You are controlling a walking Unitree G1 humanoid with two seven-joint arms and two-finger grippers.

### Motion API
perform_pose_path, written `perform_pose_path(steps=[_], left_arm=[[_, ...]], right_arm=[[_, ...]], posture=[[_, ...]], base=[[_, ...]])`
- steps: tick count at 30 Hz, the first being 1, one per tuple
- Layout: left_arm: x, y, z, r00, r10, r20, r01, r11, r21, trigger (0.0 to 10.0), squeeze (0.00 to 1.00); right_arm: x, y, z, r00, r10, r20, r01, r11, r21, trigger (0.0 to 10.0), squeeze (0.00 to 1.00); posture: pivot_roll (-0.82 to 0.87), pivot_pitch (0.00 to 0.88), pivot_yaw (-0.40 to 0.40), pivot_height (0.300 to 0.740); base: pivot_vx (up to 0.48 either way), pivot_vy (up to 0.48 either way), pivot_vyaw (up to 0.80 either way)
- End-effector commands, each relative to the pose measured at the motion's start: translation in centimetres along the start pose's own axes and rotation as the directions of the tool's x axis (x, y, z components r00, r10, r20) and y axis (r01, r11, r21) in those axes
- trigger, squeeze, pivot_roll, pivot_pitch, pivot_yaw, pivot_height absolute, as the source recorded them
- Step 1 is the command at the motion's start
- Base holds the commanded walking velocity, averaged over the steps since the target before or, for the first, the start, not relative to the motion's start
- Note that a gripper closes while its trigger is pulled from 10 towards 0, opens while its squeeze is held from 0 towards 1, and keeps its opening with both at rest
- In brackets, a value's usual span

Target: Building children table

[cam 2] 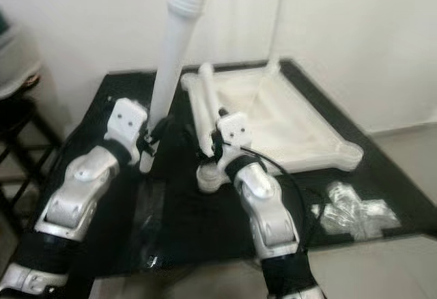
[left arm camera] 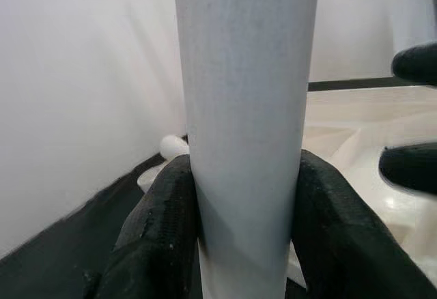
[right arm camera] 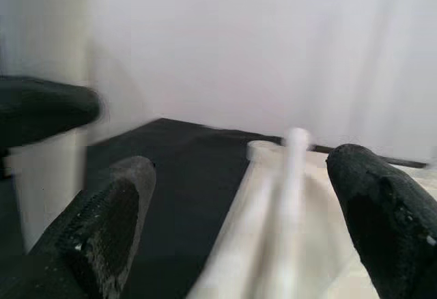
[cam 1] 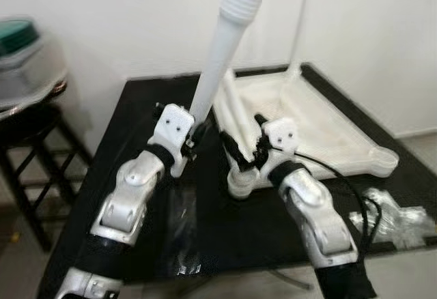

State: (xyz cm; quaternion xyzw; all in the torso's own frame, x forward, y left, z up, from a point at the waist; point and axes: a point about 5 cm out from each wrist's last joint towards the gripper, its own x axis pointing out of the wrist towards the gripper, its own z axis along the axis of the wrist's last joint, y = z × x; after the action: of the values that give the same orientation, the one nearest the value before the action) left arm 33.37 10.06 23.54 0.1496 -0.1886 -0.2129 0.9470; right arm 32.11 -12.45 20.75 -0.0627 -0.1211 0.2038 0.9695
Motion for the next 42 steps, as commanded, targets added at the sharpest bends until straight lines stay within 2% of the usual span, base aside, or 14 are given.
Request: perform_pose_path(steps=[1,18,27,29,30,31,33,34,35,36,37,38,39,42], left_arm=[[-0.4,0.8,-0.4,0.999,0.026,-0.035,-0.025,0.999,0.032,10.0,0.0],[-0.6,1.7,-0.9,0.995,0.009,-0.1,0.006,0.988,0.152,10.0,0.0],[-0.3,4.1,-1.0,0.988,0.108,-0.112,-0.055,0.915,0.399,10.0,0.0],[0.0,5.8,-0.5,0.984,0.159,-0.082,-0.07,0.764,0.641,10.0,0.0],[0.0,5.8,-0.5,0.984,0.159,-0.082,-0.07,0.764,0.641,10.0,0.0],[0.1,6.4,-0.3,0.983,0.171,-0.067,-0.072,0.693,0.717,10.0,0.0],[0.1,6.4,-0.3,0.983,0.171,-0.067,-0.072,0.693,0.717,10.0,0.0],[0.3,7.1,0.0,0.983,0.172,-0.066,-0.054,0.609,0.791,10.0,0.0],[0.3,7.1,0.0,0.983,0.172,-0.066,-0.054,0.609,0.791,10.0,0.0],[0.7,7.5,-0.5,0.982,0.135,-0.135,0.05,0.502,0.863,10.0,0.0],[0.7,7.5,-0.5,0.982,0.135,-0.135,0.05,0.502,0.863,10.0,0.0],[1.4,8.3,-1.3,0.958,0.105,-0.268,0.216,0.354,0.91,10.0,0.0],[1.4,8.3,-1.3,0.958,0.105,-0.268,0.216,0.354,0.91,10.0,0.0],[1.9,8.6,-1.6,0.939,0.098,-0.328,0.289,0.285,0.914,10.0,0.0]], right_arm=[[0.4,0.7,0.5,0.999,0.028,0.023,-0.029,0.999,0.016,10.0,0.0],[0.3,0.8,0.8,0.999,0.03,0.035,-0.03,0.999,0.02,10.0,0.0],[0.4,0.8,1.0,0.998,0.039,0.04,-0.039,0.999,0.012,10.0,0.0],[0.5,0.8,1.1,0.998,0.04,0.043,-0.04,0.999,0.006,10.0,0.0],[0.5,0.8,1.1,0.998,0.04,0.043,-0.04,0.999,0.006,10.0,0.0],[0.5,0.8,1.1,0.998,0.04,0.044,-0.04,0.999,0.003,10.0,0.0],[0.5,0.8,1.1,0.998,0.04,0.044,-0.04,0.999,0.003,10.0,0.0],[0.5,0.8,1.3,0.998,0.046,0.048,-0.045,0.999,-0.01,10.0,0.0],[0.5,0.8,1.3,0.998,0.046,0.048,-0.045,0.999,-0.01,10.0,0.0],[0.3,0.8,1.8,0.992,0.119,0.04,-0.112,0.982,-0.153,10.0,0.0],[0.3,0.8,1.8,0.992,0.119,0.04,-0.112,0.982,-0.153,10.0,0.0],[-0.4,0.6,2.1,0.959,0.275,-0.065,-0.277,0.864,-0.42,10.0,0.0],[-0.4,0.6,2.1,0.959,0.275,-0.065,-0.277,0.864,-0.42,10.0,0.0],[-1.1,0.0,1.5,0.924,0.319,-0.211,-0.381,0.731,-0.566,10.0,0.0]], posture=[[-0.15,0.013,0.027,0.74],[-0.13,0.017,0.039,0.74],[-0.13,0.011,0.029,0.74],[-0.13,0.009,0.031,0.74],[-0.13,0.009,0.031,0.74],[-0.13,0.009,0.031,0.74],[-0.13,0.009,0.031,0.74],[-0.13,0.008,0.031,0.74],[-0.13,0.008,0.031,0.74],[-0.13,0.004,0.032,0.74],[-0.13,0.004,0.032,0.74],[-0.13,0.001,0.033,0.74],[-0.13,0.001,0.033,0.74],[-0.13,0.001,0.03,0.74]], base=[[0.0,-0.48,0.0],[0.0,-0.469,0.0],[0.0,-0.052,0.0],[0.0,0.0,0.0],[0.0,0.0,0.0],[0.0,0.0,0.0],[0.0,0.0,0.0],[0.0,0.0,0.0],[0.0,0.0,0.0],[0.0,0.0,0.0],[0.0,0.0,0.0],[0.0,0.0,0.0],[0.0,0.0,0.0],[0.0,0.0,0.0]])
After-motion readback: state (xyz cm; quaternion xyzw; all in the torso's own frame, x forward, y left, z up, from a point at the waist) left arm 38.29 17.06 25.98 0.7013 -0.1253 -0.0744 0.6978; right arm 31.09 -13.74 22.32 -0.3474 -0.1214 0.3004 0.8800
